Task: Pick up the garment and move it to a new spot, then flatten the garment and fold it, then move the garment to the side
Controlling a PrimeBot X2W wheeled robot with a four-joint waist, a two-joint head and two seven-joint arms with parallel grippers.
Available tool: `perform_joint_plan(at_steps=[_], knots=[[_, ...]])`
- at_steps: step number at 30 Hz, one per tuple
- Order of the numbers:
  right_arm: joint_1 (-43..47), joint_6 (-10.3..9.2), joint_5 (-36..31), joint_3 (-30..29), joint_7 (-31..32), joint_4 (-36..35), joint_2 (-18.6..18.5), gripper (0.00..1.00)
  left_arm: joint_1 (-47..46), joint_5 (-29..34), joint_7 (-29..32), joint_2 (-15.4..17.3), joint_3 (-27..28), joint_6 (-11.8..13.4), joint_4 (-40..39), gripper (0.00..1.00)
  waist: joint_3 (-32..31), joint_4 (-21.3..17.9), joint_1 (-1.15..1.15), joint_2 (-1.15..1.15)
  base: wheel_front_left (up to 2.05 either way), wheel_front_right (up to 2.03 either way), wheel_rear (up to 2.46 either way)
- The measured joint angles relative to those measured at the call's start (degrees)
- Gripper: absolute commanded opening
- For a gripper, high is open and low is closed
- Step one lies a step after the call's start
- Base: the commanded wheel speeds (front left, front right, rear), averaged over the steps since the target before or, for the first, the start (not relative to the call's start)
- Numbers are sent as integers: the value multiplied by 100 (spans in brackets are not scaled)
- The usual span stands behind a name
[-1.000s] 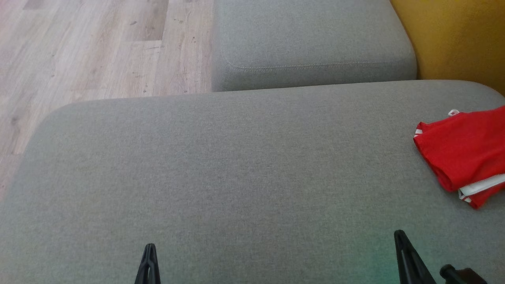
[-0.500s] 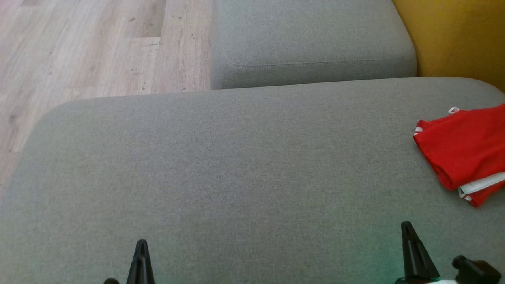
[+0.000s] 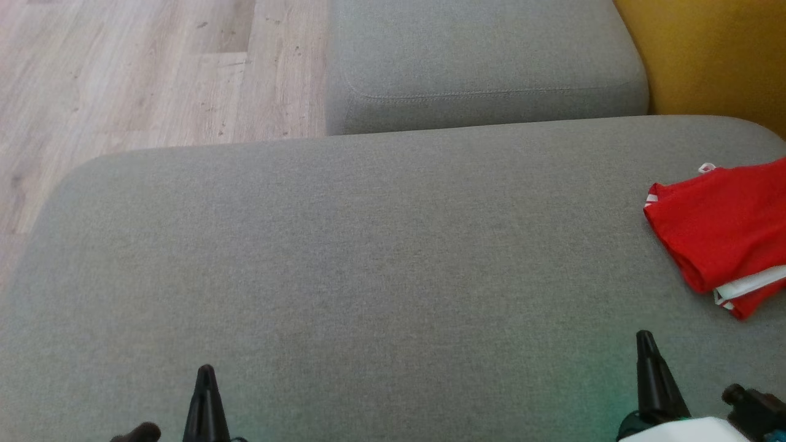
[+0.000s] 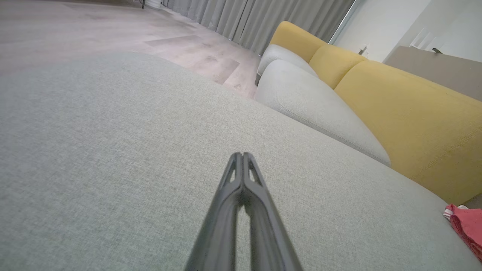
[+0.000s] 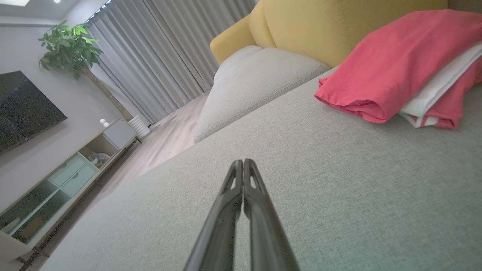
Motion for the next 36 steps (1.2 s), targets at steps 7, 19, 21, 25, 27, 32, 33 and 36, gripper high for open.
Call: perform_joint_plan(at_steps=[7, 19, 21, 25, 27, 32, 33, 36], knots=[[-44, 0, 504, -49, 119, 46, -11, 0, -88, -491, 100, 9, 49, -88, 52, 0, 29, -8, 0, 0, 0, 0, 0], [-267, 0, 1295, -116, 260, 123, -38, 0, -271, -1259, 248, 13, 198, -229, 131, 0, 74, -21, 0, 0, 0, 0, 0], [-286, 0, 1436, -134, 304, 151, -42, 0, -304, -1397, 274, 14, 211, -242, 141, 0, 82, -23, 0, 0, 0, 0, 0], [-386, 0, 1726, -157, 360, 190, -44, 0, -348, -1673, 353, 16, 245, -286, 158, 0, 99, -27, 0, 0, 0, 0, 0], [-430, 0, 1860, -177, 379, 194, -45, 0, -386, -1817, 383, 18, 276, -314, 177, 0, 107, -30, 0, 0, 0, 0, 0], [-500, 0, 2217, -226, 466, 221, -55, 0, -474, -2160, 455, 19, 358, -390, 200, 0, 127, -36, 0, 0, 0, 0, 0], [-502, 0, 2295, -238, 490, 231, -57, 0, -494, -2229, 474, 19, 372, -392, 213, 0, 132, -37, 0, 0, 0, 0, 0], [-532, 0, 2503, -257, 538, 261, -59, 0, -540, -2439, 508, 20, 400, -439, 230, 0, 144, -40, 0, 0, 0, 0, 0]])
